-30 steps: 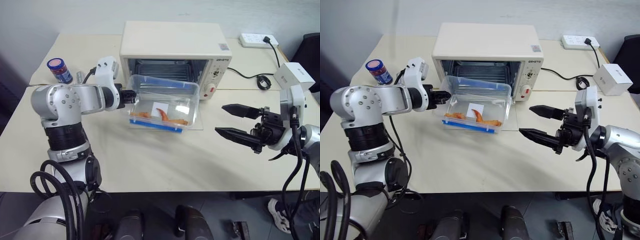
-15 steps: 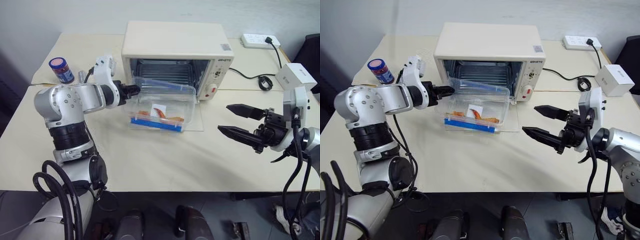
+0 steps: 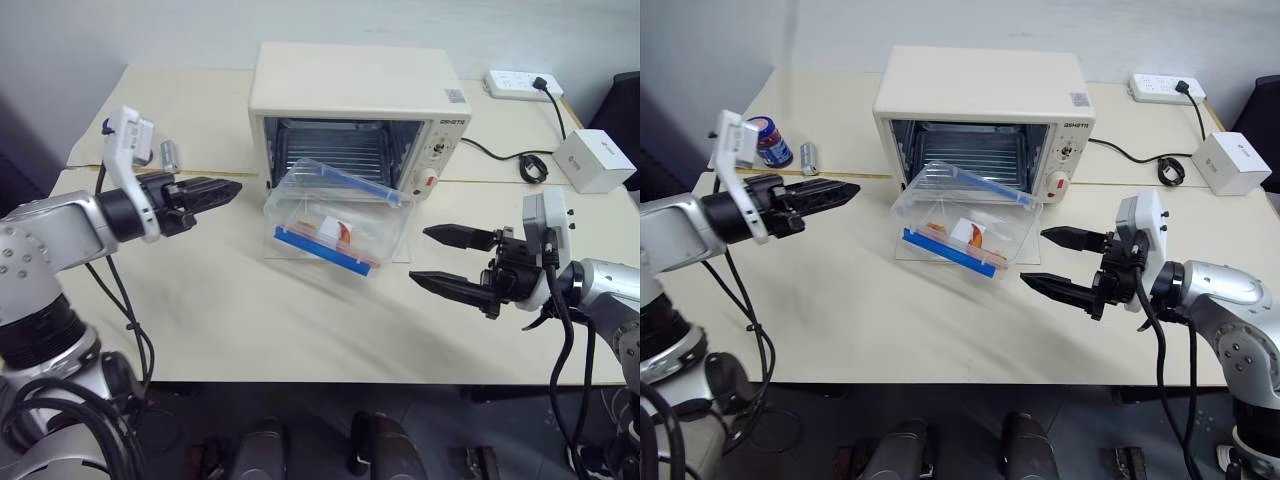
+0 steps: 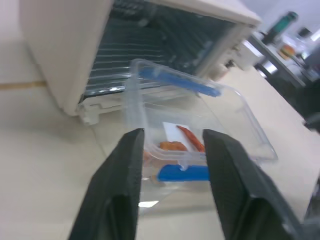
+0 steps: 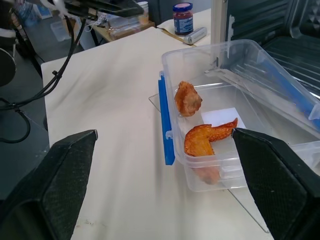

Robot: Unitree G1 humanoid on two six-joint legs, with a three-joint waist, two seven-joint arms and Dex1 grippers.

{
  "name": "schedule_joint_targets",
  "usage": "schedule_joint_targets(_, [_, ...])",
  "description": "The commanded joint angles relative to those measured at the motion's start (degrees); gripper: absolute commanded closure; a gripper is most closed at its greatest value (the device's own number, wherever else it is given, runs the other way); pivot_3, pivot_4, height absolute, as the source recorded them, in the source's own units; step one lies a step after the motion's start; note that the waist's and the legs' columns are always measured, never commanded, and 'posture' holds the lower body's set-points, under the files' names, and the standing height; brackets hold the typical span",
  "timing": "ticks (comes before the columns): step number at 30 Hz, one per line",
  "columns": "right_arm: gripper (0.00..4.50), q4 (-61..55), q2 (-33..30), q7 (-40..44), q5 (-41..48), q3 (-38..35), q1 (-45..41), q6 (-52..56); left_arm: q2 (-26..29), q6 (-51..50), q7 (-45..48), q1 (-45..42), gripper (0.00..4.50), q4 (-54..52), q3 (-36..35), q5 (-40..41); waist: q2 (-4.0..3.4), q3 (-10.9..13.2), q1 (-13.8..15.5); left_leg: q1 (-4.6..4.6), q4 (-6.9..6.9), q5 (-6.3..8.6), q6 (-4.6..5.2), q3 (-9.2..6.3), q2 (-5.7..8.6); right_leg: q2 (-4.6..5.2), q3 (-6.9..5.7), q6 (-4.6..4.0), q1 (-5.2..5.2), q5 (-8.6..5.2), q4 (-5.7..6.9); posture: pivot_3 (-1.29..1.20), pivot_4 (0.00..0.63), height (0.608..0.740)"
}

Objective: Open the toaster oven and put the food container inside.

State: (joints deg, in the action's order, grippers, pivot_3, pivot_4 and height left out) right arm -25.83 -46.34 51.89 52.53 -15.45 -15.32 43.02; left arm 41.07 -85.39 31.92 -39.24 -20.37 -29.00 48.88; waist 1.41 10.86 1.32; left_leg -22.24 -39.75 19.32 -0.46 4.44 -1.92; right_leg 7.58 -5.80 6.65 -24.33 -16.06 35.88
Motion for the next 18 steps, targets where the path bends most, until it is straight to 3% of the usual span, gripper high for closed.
schedule_joint_targets(1, [1.25, -4.3, 0.6, -0.3, 2.0, 2.7, 0.6, 1.3, 4.8, 6.7, 10.5, 5.7, 3.75, -4.6, 4.7, 3.3, -0.01, 0.0, 0.0, 0.03, 0.04, 0.0, 0.0, 0.02, 0.0, 0.0, 0.01, -0.02, 0.0, -0.01, -0.01, 0.0, 0.15, 0.74])
schedule_joint_targets(4, [2.29, -5.5, 1.2, -0.6, 0.1, 6.7, 1.1, 1.0, 7.7, 14.2, 15.4, 8.7, 4.5, -3.5, 10.5, 0.3, 0.0, 0.0, 0.0, 0.04, 0.01, -0.02, -0.02, 0.02, -0.01, -0.02, 0.01, -0.03, 0.01, -0.02, -0.01, 0.0, 0.15, 0.74])
schedule_joint_targets(10, [4.27, -2.9, 3.7, -3.4, -10.3, 16.6, -1.9, -2.3, 8.4, 26.6, 20.1, 8.1, 4.5, 1.4, 22.6, -7.5, -0.01, 0.0, 0.1, 0.03, -0.09, 0.0, 0.05, 0.01, 0.01, -0.01, 0.01, -0.03, 0.06, -0.02, -0.01, 0.0, 0.15, 0.74])
schedule_joint_targets(18, [4.27, 8.2, 8.8, -8.5, -25.9, 24.3, -10.5, -8.4, 1.9, 35.1, 19.6, 2.3, 4.5, 10.5, 32.2, -15.4, -0.01, 0.0, 0.0, -0.03, -0.11, 0.0, 0.07, 0.03, 0.01, -0.03, -0.02, -0.02, 0.01, -0.01, 0.01, 0.0, 0.15, 0.74])
